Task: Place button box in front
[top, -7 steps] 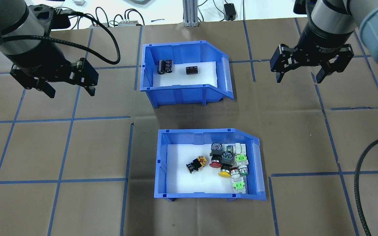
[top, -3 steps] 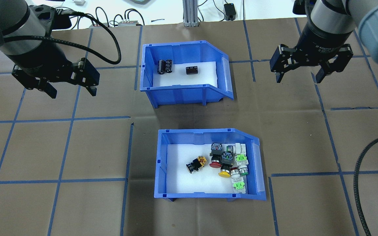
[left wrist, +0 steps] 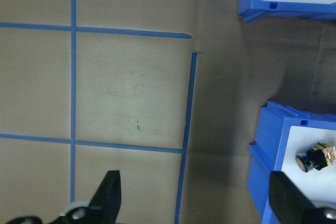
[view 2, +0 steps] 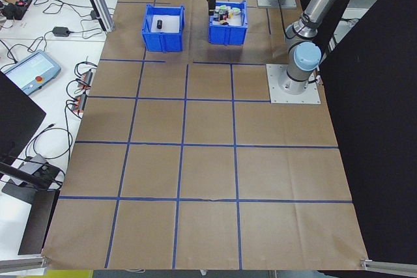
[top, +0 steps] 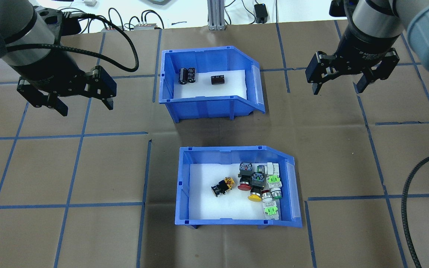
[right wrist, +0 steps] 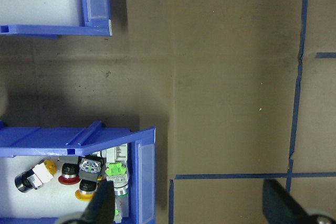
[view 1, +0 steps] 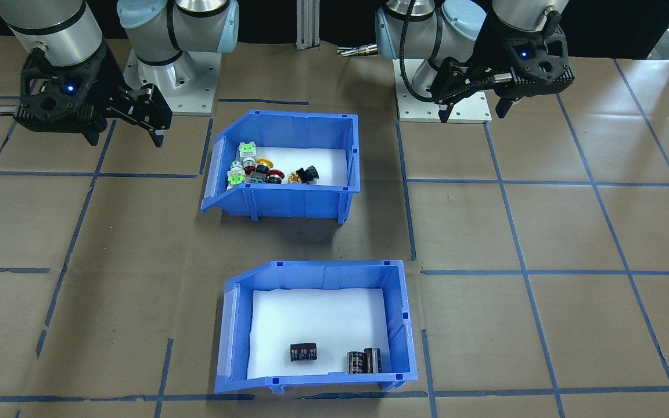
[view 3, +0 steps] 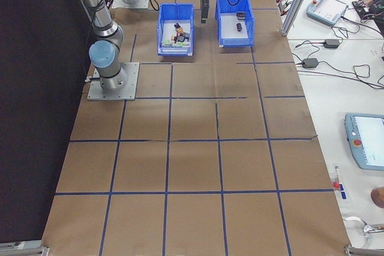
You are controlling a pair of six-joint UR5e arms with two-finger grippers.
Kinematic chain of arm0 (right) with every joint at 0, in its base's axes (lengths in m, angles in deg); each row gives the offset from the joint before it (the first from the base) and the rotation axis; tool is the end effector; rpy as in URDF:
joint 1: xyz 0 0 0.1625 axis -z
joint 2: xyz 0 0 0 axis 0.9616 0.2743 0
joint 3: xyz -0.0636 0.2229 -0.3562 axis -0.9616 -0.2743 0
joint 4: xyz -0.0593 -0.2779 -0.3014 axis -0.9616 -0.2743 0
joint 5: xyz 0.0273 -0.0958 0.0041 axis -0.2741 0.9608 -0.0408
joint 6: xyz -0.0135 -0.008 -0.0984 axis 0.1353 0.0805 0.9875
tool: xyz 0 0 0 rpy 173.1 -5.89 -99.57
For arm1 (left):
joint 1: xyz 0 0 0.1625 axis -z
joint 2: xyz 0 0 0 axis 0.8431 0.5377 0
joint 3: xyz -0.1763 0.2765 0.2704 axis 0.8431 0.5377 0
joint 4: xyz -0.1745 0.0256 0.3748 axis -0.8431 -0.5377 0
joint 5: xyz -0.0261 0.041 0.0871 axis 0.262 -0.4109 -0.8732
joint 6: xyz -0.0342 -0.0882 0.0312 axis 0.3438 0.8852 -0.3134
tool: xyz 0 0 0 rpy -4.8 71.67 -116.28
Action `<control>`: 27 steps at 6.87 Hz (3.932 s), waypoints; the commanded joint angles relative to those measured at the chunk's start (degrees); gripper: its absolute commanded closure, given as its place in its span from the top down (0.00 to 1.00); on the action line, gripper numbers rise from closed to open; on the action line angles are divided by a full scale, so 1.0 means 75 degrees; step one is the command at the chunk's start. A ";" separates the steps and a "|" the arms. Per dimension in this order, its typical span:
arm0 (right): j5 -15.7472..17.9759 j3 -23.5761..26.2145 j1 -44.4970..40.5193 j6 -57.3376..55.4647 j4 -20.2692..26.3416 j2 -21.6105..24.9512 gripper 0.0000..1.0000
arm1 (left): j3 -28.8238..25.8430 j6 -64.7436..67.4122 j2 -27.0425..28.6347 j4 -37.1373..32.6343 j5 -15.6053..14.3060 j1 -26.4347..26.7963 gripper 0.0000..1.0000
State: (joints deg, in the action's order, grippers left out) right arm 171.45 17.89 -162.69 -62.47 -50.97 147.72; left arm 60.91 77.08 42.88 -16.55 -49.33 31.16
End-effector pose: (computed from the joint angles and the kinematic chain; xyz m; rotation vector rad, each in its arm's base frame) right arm 0.1212 -0.4865 0.4854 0.0130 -3.1385 -0.0425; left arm -0.1240 -0.4359 0.5049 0.3596 -3.1112 -0.0336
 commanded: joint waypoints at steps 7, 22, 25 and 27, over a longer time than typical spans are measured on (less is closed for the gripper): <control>-0.0074 -0.1879 -0.0173 0.7334 -0.0468 -0.1801 1.00 | 0.2989 1.2078 -0.1671 0.0468 0.1062 0.2124 0.99; 0.0160 -0.1738 -0.3818 0.8271 -0.3527 -0.4872 1.00 | 0.4068 1.5651 0.1319 0.5112 0.0874 0.5104 0.86; 0.0733 -0.1726 -0.3795 0.8306 -0.3504 -0.4884 0.48 | 0.4080 1.5686 0.1517 0.5357 0.0885 0.5116 0.60; 0.0909 -0.1738 -0.3783 0.8540 -0.3410 -0.4826 0.08 | 0.4104 1.5686 0.1530 0.5510 0.0909 0.5116 0.26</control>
State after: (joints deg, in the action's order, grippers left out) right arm 177.15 4.91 -191.10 0.75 -76.83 111.29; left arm 91.60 194.72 54.23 24.29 -42.66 69.52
